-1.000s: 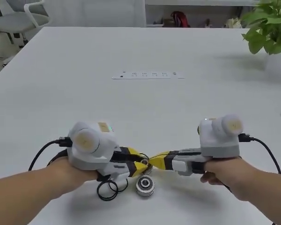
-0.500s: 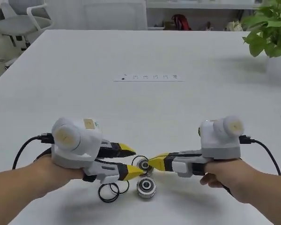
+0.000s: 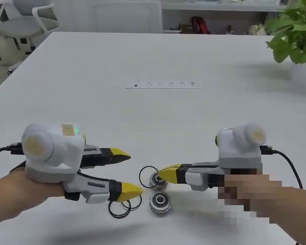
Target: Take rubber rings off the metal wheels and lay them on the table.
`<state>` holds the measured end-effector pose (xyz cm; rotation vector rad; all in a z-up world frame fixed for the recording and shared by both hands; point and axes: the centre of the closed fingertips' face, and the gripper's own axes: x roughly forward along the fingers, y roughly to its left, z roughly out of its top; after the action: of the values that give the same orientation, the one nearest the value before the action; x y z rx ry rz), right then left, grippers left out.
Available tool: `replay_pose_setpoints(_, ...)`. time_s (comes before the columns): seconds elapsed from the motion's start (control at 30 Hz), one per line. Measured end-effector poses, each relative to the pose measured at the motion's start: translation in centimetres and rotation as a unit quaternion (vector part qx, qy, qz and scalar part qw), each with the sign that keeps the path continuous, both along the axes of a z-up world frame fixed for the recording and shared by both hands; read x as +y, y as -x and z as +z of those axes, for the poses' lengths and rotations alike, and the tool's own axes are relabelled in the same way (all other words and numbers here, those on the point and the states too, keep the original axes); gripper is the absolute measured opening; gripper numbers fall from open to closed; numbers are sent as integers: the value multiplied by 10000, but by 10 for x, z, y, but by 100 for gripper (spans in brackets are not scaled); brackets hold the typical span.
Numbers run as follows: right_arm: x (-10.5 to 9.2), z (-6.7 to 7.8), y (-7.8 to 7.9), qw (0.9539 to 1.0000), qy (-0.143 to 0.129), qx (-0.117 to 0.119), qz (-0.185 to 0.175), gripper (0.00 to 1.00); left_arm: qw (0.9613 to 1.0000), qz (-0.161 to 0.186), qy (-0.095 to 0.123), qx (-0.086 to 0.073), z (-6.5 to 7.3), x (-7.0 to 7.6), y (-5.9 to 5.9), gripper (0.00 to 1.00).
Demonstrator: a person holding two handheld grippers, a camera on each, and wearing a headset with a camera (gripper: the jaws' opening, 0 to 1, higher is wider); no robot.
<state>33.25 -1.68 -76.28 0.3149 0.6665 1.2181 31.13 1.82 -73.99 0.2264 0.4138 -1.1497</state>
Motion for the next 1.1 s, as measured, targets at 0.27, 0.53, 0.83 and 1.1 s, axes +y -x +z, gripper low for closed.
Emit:
replay_pose_setpoints(0.27, 15, -1, 7, 9998, -46, 133, 150, 0, 9999, 120, 63, 47, 4, 17, 10, 59)
replay_pose_setpoints(0.53, 26, -7, 16, 9992, 6, 272, 308, 0, 9993, 370, 94, 52, 4, 33, 13, 61)
replay_pose_setpoints(0.83, 36, -13, 23, 9983, 135, 349, 448, 0, 9983, 545, 164, 130, 2, 43, 16, 61)
replay_pose_setpoints(1.1, 39, -26, 26, 9971, 452, 311, 534, 0, 9980, 582, 150, 177, -1, 45, 18, 61)
